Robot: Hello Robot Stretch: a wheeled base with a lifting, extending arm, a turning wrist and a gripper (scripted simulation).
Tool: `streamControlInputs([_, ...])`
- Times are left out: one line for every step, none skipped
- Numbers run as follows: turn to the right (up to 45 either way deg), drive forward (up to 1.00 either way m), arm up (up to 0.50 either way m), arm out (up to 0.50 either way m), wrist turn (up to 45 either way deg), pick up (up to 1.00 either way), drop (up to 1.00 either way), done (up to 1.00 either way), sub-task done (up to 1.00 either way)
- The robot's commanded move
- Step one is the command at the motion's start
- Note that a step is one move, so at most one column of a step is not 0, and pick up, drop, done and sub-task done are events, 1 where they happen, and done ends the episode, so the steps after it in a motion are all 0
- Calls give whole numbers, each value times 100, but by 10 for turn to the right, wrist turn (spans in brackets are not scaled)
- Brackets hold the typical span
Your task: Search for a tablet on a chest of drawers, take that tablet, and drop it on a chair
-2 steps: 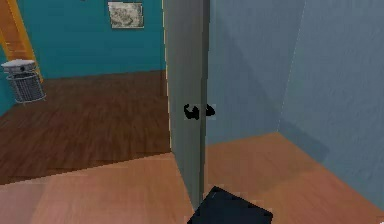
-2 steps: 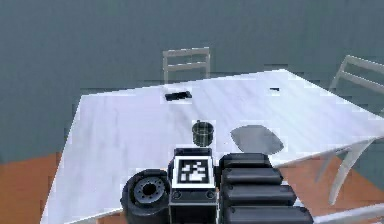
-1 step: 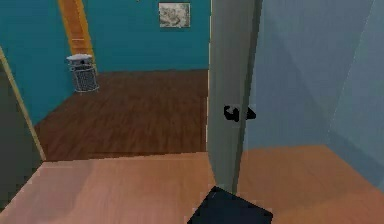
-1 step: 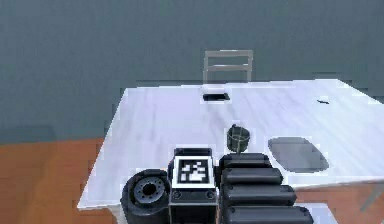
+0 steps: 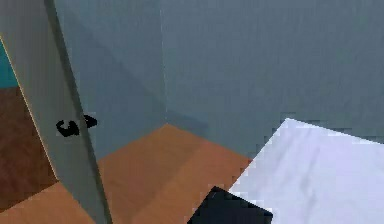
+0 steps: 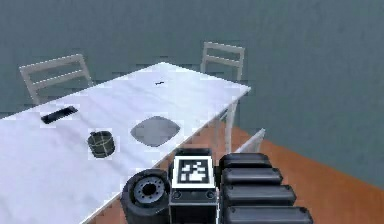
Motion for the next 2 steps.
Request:
streamControlInputs([450,0,0,0,0,0,0,0,0])
streamControlInputs([300,0,0,0,0,0,0,0,0])
